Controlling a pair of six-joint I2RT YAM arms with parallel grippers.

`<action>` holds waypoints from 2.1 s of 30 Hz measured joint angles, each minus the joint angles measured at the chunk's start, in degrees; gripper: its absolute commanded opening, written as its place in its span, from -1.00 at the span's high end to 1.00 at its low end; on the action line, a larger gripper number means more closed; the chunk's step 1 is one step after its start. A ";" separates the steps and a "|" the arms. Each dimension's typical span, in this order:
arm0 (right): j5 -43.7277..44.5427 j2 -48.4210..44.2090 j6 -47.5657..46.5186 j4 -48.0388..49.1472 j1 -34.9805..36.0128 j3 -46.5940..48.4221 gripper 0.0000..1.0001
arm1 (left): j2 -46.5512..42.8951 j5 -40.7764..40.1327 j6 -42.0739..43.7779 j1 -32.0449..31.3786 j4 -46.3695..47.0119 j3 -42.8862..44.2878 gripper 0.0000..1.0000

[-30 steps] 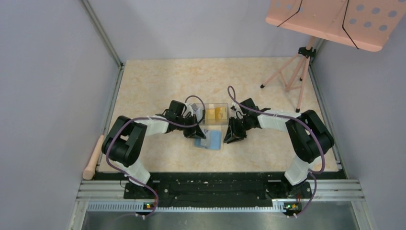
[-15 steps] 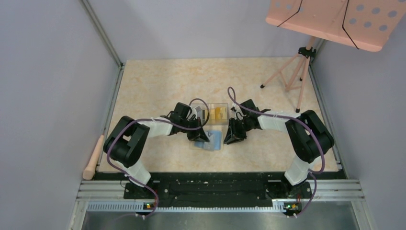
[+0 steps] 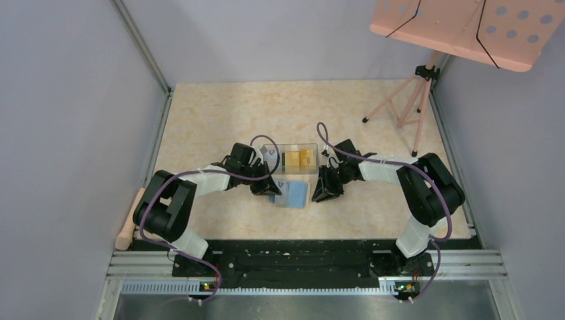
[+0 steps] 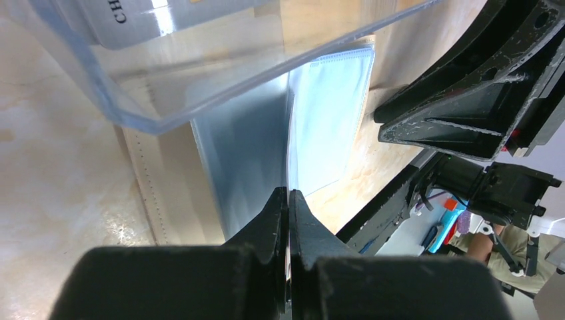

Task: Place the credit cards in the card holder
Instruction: Insert the credit card into the card holder.

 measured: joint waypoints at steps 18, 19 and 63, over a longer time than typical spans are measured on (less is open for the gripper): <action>-0.20 0.07 0.00 0.02 0.00 -0.22 0.50 | 3.54 3.41 1.53 0.22 0.66 1.57 1.00; -0.22 0.13 0.00 0.02 0.00 -0.22 0.50 | 3.85 3.63 1.53 0.13 0.66 1.81 1.00; -3.04 1.81 0.00 0.13 0.07 -0.22 0.59 | 12.63 5.31 11.80 -2.75 -10.91 15.93 1.00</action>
